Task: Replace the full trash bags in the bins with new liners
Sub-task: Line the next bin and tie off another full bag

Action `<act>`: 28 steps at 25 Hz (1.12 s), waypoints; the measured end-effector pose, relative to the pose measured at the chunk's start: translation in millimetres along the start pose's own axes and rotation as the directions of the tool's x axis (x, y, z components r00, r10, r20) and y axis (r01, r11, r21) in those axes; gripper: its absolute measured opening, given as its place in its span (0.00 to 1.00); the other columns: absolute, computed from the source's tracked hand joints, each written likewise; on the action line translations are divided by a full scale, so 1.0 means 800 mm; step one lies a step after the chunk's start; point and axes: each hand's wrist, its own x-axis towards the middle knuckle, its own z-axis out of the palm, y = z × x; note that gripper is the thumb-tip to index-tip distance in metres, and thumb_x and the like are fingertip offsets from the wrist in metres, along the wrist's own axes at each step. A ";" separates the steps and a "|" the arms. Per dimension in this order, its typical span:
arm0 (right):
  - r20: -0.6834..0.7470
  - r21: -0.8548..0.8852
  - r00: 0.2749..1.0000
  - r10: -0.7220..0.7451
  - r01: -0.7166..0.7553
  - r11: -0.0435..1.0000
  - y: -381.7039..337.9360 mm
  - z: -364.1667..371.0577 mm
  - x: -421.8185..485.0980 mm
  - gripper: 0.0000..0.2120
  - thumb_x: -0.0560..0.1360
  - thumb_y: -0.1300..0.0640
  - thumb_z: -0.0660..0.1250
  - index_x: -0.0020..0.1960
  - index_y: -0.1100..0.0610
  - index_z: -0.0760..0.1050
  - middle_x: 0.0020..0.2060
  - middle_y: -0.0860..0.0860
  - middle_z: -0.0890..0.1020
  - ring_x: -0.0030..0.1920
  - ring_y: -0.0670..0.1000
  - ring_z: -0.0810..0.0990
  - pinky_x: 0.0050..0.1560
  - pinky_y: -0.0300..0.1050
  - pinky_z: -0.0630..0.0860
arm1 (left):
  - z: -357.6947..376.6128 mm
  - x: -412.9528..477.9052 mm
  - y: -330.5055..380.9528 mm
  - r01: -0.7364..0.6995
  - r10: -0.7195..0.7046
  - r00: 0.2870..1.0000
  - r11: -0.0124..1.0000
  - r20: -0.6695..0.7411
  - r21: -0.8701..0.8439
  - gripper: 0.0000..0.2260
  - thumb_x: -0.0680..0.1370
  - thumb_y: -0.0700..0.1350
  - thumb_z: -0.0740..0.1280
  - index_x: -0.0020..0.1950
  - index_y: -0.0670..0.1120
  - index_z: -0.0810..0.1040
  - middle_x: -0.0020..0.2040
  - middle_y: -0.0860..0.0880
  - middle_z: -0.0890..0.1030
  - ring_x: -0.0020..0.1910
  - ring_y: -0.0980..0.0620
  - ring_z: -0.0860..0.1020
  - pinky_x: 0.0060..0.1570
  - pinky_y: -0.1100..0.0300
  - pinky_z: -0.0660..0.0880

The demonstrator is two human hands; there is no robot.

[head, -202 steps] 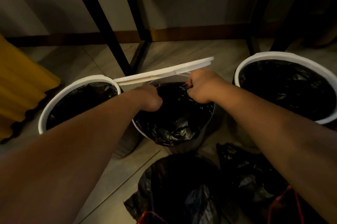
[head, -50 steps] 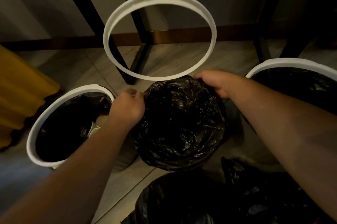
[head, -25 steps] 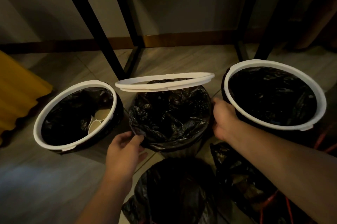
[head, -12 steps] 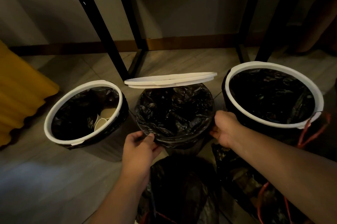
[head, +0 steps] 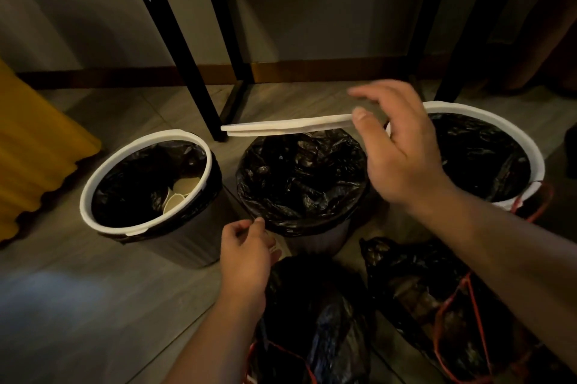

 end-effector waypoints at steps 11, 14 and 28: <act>0.439 -0.156 0.836 -0.329 0.432 0.888 0.081 0.012 -0.072 0.11 0.81 0.55 0.70 0.62 0.53 0.86 0.51 0.46 0.85 0.55 0.51 0.82 0.59 0.53 0.74 | 0.009 0.007 -0.017 0.046 -0.050 0.994 0.998 0.093 0.049 0.08 0.79 0.30 0.70 0.47 0.41 0.77 0.43 0.41 0.82 0.41 0.48 0.83 0.41 0.57 0.82; 0.498 -0.130 0.799 -0.337 0.453 0.882 0.091 0.020 -0.086 0.10 0.82 0.54 0.70 0.60 0.53 0.87 0.50 0.48 0.85 0.52 0.50 0.82 0.56 0.52 0.75 | 0.007 0.008 -0.027 0.080 -0.080 0.995 0.997 0.059 0.003 0.06 0.81 0.31 0.69 0.48 0.41 0.79 0.41 0.43 0.85 0.37 0.50 0.86 0.37 0.60 0.83; 0.553 -0.077 0.802 -0.228 0.322 0.944 0.110 0.033 -0.100 0.12 0.81 0.50 0.67 0.59 0.49 0.86 0.52 0.42 0.85 0.55 0.43 0.80 0.66 0.39 0.67 | -0.014 0.036 0.018 -0.172 0.175 0.981 0.984 -0.085 0.036 0.04 0.80 0.41 0.75 0.54 0.44 0.85 0.48 0.47 0.88 0.50 0.50 0.88 0.49 0.57 0.84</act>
